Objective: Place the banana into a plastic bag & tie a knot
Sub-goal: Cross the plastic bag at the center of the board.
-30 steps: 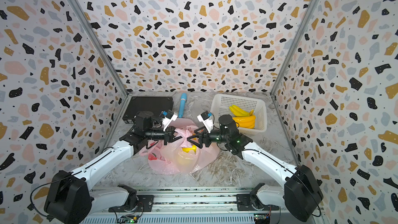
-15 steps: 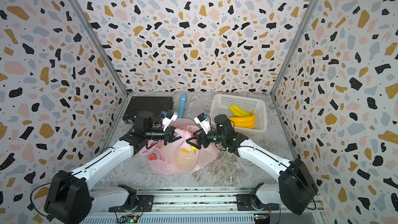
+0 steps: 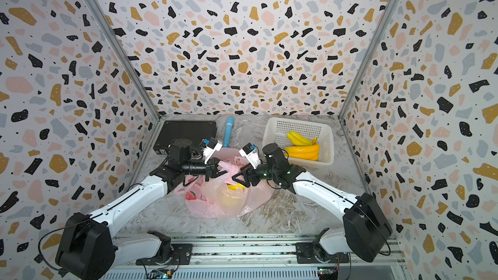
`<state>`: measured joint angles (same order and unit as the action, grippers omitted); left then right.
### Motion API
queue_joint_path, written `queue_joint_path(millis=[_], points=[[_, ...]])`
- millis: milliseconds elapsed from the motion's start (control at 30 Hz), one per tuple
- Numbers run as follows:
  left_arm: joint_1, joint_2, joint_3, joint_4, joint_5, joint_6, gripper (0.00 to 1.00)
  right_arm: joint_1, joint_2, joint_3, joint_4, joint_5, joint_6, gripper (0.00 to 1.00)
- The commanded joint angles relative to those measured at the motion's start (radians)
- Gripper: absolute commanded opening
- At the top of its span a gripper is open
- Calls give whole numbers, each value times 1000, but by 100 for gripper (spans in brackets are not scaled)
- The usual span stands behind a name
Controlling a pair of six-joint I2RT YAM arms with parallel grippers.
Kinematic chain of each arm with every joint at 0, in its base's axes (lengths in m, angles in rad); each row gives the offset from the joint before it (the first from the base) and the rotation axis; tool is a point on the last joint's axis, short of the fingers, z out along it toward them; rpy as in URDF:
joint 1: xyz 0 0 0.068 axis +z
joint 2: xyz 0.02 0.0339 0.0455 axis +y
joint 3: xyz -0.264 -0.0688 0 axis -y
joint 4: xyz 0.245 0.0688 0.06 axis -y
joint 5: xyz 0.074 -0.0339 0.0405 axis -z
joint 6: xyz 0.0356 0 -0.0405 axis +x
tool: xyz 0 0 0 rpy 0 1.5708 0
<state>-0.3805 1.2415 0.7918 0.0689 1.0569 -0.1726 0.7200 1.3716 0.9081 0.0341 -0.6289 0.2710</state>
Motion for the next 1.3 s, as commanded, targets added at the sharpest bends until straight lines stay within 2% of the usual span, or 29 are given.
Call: queue_joint_path(millis=[0, 267, 467, 600, 700, 800, 833, 867, 967, 1000, 1133, 1267], points=[[3, 3, 4, 19, 10, 13, 0, 6, -5, 49, -25, 33, -17, 70], [3, 4, 7, 12, -6, 16, 0, 24, -1, 70, -36, 36, -11, 63], [3, 3, 11, -11, -47, 18, 0, 53, -1, 75, -68, 71, -16, 48], [3, 6, 16, -27, -76, 18, 0, 72, -3, 86, -130, 95, -15, 33], [3, -2, 19, -47, -107, 20, 0, 76, -2, 103, -189, 143, -24, 1], [3, -20, 20, -74, -145, 17, 0, 76, -12, 133, -292, 229, -62, 0], [3, -30, 17, -79, -157, 15, 3, 76, -14, 146, -326, 254, -76, 0], [3, -38, 11, -80, -166, 11, 12, 76, -18, 157, -354, 270, -85, 0], [3, -78, -8, -91, -234, -12, 48, 76, -22, 193, -426, 309, -117, 0], [3, -97, -18, -92, -276, -28, 56, 76, -20, 207, -451, 317, -128, 0], [3, -168, -69, -81, -500, -126, 70, 76, -8, 252, -517, 324, -162, 0], [2, -273, -173, -11, -586, -202, 76, 74, 4, 286, -568, 348, -187, 0]])
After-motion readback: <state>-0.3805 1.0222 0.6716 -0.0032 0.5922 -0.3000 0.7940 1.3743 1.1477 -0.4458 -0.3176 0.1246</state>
